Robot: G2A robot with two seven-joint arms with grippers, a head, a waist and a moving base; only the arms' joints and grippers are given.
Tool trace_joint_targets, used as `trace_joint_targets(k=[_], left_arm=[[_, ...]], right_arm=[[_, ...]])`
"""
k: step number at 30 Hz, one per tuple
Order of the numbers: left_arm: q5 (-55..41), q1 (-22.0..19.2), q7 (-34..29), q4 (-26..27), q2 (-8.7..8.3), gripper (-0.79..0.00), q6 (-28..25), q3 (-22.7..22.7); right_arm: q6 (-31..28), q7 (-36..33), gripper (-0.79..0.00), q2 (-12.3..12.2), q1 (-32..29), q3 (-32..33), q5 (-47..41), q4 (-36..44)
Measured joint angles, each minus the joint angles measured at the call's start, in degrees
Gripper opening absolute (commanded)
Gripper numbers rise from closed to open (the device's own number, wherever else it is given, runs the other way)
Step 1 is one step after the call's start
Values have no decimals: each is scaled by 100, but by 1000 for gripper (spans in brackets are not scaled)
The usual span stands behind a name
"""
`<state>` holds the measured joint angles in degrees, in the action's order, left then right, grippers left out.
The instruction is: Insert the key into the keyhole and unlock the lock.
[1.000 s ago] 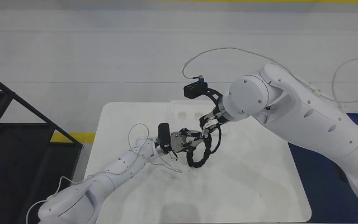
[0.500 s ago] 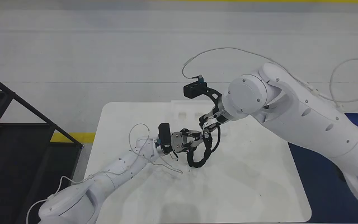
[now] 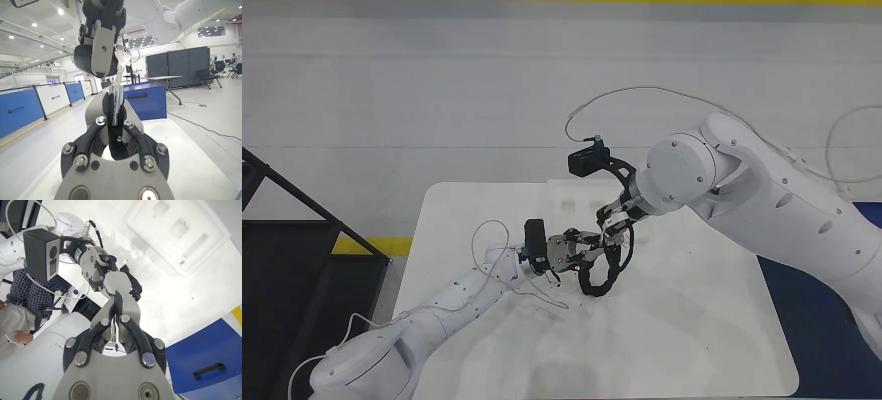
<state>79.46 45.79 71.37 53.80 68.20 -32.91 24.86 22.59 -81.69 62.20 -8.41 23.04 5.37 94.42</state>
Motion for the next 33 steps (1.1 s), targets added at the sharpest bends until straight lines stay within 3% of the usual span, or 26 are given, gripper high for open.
trace_joint_targets(k=[9,16,20,25,33], left_arm=[[-119,-5,-43,28,-12,-785,-43,-49],[-485,29,-274,107,-50,-785,-275,-69],[-870,93,-511,210,-128,-785,-512,-12],[-1216,169,-876,342,-253,-785,-877,98],[-1558,303,-1483,581,-448,-785,-1483,359]], right_arm=[[-110,95,0,26,39,103,172,66],[-1092,350,0,-61,71,273,841,455],[-1943,480,0,-211,-133,456,1252,788],[-2526,595,0,-468,-594,786,1719,1262],[-3736,998,0,-959,-1739,1545,2216,1860]])
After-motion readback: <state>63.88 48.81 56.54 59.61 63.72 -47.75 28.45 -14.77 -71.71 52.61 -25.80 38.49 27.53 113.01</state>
